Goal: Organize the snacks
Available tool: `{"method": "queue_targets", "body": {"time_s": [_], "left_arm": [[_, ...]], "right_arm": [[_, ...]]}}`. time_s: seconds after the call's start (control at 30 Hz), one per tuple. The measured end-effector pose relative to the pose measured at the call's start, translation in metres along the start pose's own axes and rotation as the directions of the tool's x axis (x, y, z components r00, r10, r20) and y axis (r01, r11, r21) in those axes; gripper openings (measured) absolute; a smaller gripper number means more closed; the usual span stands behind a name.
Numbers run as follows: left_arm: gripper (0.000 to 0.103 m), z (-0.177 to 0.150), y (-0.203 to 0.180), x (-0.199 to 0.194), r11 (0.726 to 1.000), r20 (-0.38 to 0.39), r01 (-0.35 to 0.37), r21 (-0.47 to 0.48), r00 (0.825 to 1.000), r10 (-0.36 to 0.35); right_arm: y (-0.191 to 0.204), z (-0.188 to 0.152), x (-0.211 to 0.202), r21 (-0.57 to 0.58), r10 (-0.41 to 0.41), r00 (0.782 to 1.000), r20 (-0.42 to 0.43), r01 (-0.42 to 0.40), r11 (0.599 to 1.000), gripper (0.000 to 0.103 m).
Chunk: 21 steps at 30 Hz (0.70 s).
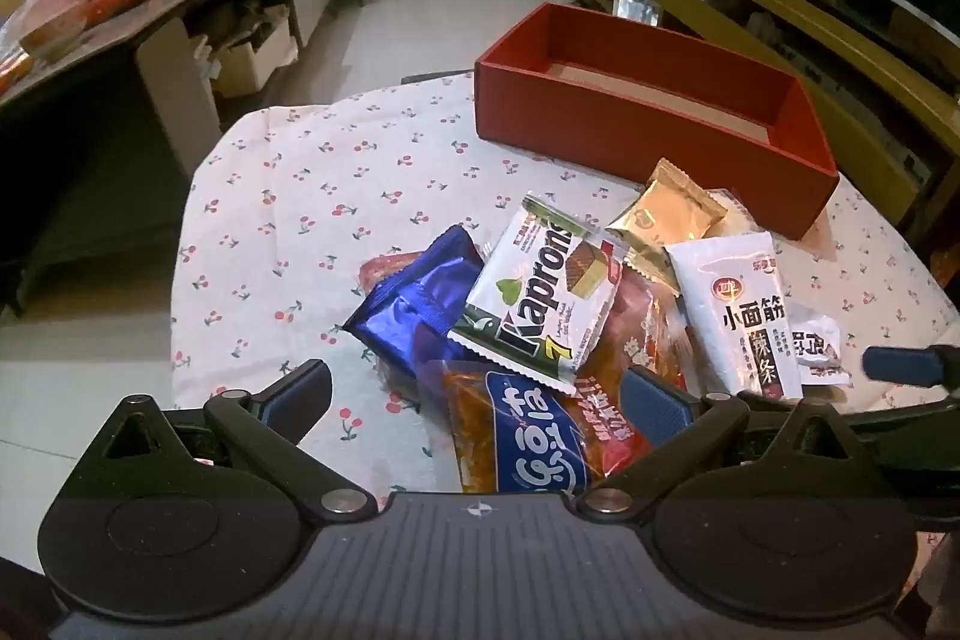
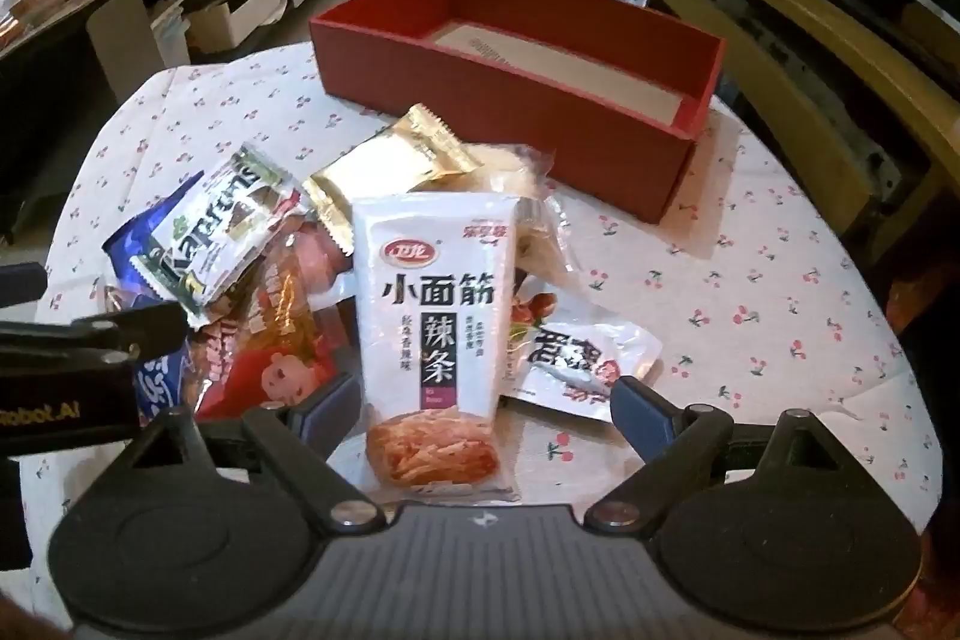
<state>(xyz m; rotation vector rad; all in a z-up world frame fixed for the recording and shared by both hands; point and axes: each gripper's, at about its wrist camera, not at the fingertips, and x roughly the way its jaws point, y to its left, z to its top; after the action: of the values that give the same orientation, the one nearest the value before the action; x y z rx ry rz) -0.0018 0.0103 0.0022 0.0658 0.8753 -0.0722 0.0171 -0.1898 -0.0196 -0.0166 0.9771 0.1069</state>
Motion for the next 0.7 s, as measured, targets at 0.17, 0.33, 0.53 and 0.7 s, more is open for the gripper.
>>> {"method": "queue_targets", "body": {"time_s": [0.17,0.33,0.53,0.7], "left_arm": [[0.103,0.0,0.003,-0.002,1.0,-0.003,0.019,-0.012,1.0,-0.02],[0.103,0.0,0.005,-0.004,0.999,-0.004,0.045,-0.026,0.999,-0.045],[0.103,0.0,0.007,-0.004,0.997,-0.007,0.075,-0.036,0.997,-0.076],[0.103,0.001,0.007,-0.007,0.994,-0.004,0.098,-0.039,0.995,-0.098]], "right_arm": [[0.01,0.002,0.009,-0.035,0.007,1.0,-0.015,-0.008,0.999,0.103],[0.016,0.004,0.017,-0.053,0.012,0.999,-0.029,-0.014,0.998,0.103],[0.017,0.005,0.019,-0.051,0.074,0.996,-0.042,-0.076,0.996,0.076],[0.017,0.006,0.02,-0.052,0.086,0.995,-0.049,-0.089,0.995,0.058]]}}
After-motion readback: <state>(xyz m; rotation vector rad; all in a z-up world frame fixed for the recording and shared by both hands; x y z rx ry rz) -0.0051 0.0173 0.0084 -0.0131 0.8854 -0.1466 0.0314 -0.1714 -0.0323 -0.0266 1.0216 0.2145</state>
